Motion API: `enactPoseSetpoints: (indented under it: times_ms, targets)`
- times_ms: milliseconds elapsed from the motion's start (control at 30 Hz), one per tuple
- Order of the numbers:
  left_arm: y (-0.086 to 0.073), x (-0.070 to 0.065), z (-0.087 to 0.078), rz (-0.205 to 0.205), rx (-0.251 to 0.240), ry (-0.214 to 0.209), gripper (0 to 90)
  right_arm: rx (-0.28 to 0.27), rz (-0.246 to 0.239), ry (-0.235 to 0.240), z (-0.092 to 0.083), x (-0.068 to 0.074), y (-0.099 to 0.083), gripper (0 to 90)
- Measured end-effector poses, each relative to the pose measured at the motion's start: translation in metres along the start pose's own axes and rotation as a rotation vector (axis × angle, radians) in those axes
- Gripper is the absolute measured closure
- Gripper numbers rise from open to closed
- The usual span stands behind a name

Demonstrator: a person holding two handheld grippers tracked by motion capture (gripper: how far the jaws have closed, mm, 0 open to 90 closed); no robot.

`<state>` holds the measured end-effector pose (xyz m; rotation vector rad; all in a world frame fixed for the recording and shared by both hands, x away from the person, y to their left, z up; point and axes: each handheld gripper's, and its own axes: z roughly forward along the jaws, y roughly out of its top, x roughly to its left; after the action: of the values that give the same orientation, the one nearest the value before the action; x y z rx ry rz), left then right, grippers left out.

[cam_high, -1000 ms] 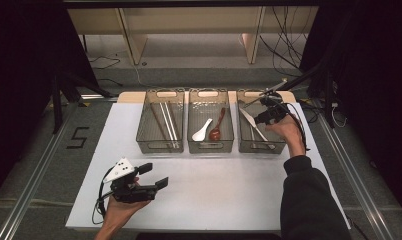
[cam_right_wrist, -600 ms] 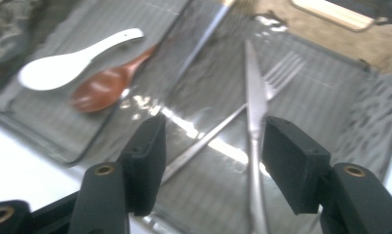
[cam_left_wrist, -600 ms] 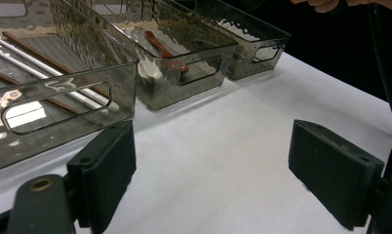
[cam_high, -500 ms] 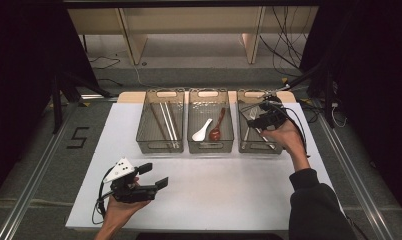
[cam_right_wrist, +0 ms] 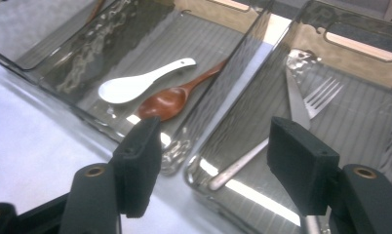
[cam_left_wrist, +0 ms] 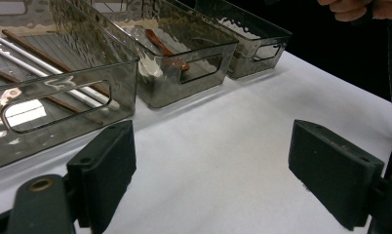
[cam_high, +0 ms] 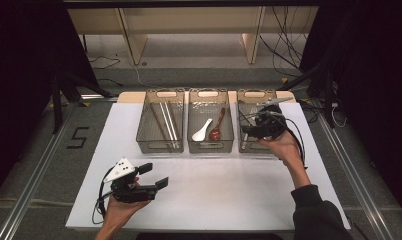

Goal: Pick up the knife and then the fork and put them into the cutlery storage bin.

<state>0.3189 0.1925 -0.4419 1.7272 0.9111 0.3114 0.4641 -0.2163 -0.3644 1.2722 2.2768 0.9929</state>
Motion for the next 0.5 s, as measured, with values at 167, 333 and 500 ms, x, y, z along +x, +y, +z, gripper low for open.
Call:
enactPoseSetpoints:
  times_ms: [167, 333, 500]
  targets:
    - [0.0, 0.001, 0.0, -0.005, -0.001, 0.001, 17.1, -0.029, 0.019, 0.033, -0.003, 0.01, -0.012, 36.2]
    - [0.0, 0.0, 0.0, -0.002, 0.0, 0.0, 17.1, -0.066, 0.042, 0.058, -0.008, 0.015, -0.021, 35.0]
    - [0.0, 0.0, 0.0, 0.0, 0.002, -0.001, 17.1, -0.129, 0.049, 0.089, -0.016, 0.025, -0.036, 34.6]
